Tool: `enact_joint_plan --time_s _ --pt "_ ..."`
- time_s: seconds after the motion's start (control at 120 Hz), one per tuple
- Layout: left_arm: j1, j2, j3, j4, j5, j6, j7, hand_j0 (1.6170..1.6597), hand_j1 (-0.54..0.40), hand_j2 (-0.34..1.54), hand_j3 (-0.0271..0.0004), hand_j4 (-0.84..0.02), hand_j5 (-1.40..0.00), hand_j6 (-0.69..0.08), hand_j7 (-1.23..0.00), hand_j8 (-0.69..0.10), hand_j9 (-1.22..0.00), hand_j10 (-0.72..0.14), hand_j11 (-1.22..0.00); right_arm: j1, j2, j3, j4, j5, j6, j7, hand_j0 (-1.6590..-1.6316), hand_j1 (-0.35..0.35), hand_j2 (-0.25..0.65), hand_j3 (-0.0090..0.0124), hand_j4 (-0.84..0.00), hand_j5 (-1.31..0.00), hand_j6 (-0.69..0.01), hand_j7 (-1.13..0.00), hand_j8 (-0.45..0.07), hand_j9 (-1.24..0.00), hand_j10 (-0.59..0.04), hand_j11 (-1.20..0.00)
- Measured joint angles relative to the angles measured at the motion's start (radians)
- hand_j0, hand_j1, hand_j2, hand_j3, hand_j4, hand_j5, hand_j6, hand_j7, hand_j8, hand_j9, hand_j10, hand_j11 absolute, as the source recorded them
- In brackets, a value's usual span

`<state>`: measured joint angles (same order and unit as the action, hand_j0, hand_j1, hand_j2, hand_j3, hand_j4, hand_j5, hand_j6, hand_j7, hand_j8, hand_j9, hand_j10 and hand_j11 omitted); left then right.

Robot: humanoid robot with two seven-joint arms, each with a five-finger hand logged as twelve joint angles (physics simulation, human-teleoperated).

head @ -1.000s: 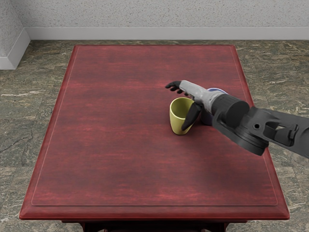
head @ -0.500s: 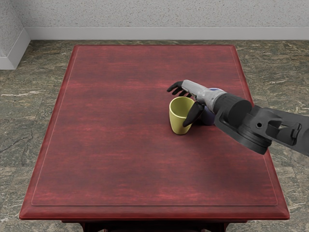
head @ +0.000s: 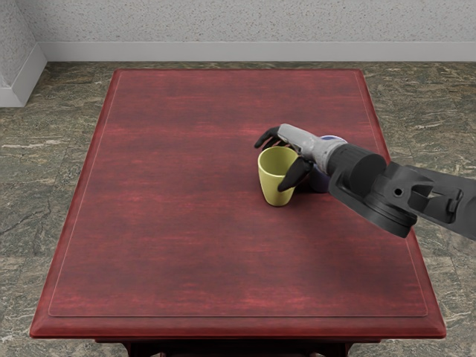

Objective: Pick up cup and place in cup with right hand

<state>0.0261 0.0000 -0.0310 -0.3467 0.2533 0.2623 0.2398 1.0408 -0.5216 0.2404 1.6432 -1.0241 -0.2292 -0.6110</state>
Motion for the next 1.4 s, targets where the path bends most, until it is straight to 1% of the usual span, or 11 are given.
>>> enact_joint_plan --time_s 0.1,0.208,0.217,0.233,0.3,0.317,0.375,0.825,1.142,1.25,1.4 --pt "0.0 0.0 0.0 0.0 0.0 0.0 0.0 1.6581 0.349 0.0 -0.0002 0.0 0.0 0.0 0.0 0.0 0.0 0.0 0.0 0.001 0.001 0.001 0.0 0.014 -0.001 0.0 -1.6552 0.095 -0.001 0.0001 -0.411 -0.5 -0.335 -0.51 -0.285 -0.51 -0.346 -0.52" --pt "0.001 0.0 0.0 0.0 0.0 0.0 0.0 1.6581 0.349 0.0 -0.0002 0.0 0.0 0.0 0.0 0.0 0.0 0.0 0.0 0.001 0.002 0.001 0.0 0.019 -0.002 0.0 -1.6554 0.093 0.025 -0.002 -0.442 -0.48 -0.362 -0.52 -0.309 -0.5 -0.362 -0.51" --pt "0.001 0.0 0.0 0.0 0.0 0.0 0.0 1.6581 0.349 0.0 -0.0002 0.0 0.0 0.0 0.0 0.0 0.0 0.0 0.0 0.001 0.002 0.001 0.0 0.02 -0.002 0.0 -1.6555 0.092 0.028 -0.0003 -0.443 -0.48 -0.357 -0.52 -0.308 -0.5 -0.361 -0.51" --pt "0.0 0.0 0.0 0.0 0.0 0.0 0.0 1.6581 0.349 0.0 -0.0001 0.0 0.0 0.0 0.0 0.0 0.0 0.0 0.0 0.001 0.002 0.001 0.0 0.021 -0.002 0.0 -1.6556 0.092 0.03 -0.0003 -0.444 -0.49 -0.36 -0.52 -0.31 -0.5 -0.359 -0.52" --pt "0.001 0.0 0.0 0.0 0.0 0.0 0.0 1.6581 0.349 0.0 -0.0002 0.0 0.0 0.0 0.0 0.0 0.0 0.0 0.0 0.0 0.002 0.001 0.0 0.022 -0.002 -0.001 -1.6552 0.089 0.038 -0.002 -0.46 -0.49 -0.358 -0.53 -0.323 -0.5 -0.367 -0.52" --pt "0.0 0.0 0.0 0.0 0.0 0.0 0.0 1.6581 0.349 0.0 -0.0001 0.0 0.0 0.0 0.0 0.0 0.0 0.0 0.0 0.0 0.002 0.001 0.0 0.024 -0.002 -0.001 -1.6553 0.089 0.035 0.0 -0.46 -0.5 -0.365 -0.54 -0.325 -0.51 -0.36 -0.52" --pt "0.0 0.0 0.0 0.0 0.0 0.0 0.0 1.6581 0.349 0.0 -0.0001 0.0 0.0 0.0 0.0 0.0 0.0 0.0 0.0 0.0 0.003 0.001 0.0 0.027 -0.001 -0.001 -1.6556 0.085 0.029 0.0007 -0.459 -0.51 -0.362 -0.54 -0.32 -0.52 -0.359 -0.54" --pt "0.0 0.0 0.0 0.0 0.0 0.0 0.0 1.6581 0.349 0.0 0.0 0.0 0.0 0.0 0.0 0.0 0.0 0.0 0.0 0.074 0.001 0.036 0.005 0.062 0.001 0.001 -1.6568 0.1 0.059 0.0001 -0.419 -0.56 -0.357 -0.55 -0.301 -0.56 -0.347 -0.56" --pt "0.001 0.0 0.0 0.0 0.0 0.0 0.0 1.6581 0.349 0.0 0.0 0.0 0.0 0.0 0.0 0.0 0.0 0.0 0.0 0.116 -0.074 0.167 0.016 0.174 0.154 0.0 -1.6574 0.09 0.056 0.0 -0.397 -0.54 -0.382 -0.53 -0.324 -0.53 -0.364 -0.53" --pt "0.001 0.0 0.0 0.0 0.0 0.0 0.0 1.6581 0.349 0.0 0.0 0.0 0.0 0.0 0.0 0.0 0.0 0.0 0.0 0.129 -0.103 0.196 0.025 0.185 0.169 0.0 -1.6566 0.076 0.026 -0.0011 -0.396 -0.54 -0.387 -0.53 -0.327 -0.53 -0.363 -0.53" --pt "0.001 0.0 0.0 0.0 0.0 0.0 0.0 1.6581 0.349 0.0 0.0 0.0 0.0 0.0 0.0 0.0 0.0 0.0 0.0 0.133 -0.164 0.223 0.062 0.189 0.171 0.0 -1.657 0.078 0.053 0.0 -0.398 -0.54 -0.389 -0.53 -0.335 -0.53 -0.373 -0.53"
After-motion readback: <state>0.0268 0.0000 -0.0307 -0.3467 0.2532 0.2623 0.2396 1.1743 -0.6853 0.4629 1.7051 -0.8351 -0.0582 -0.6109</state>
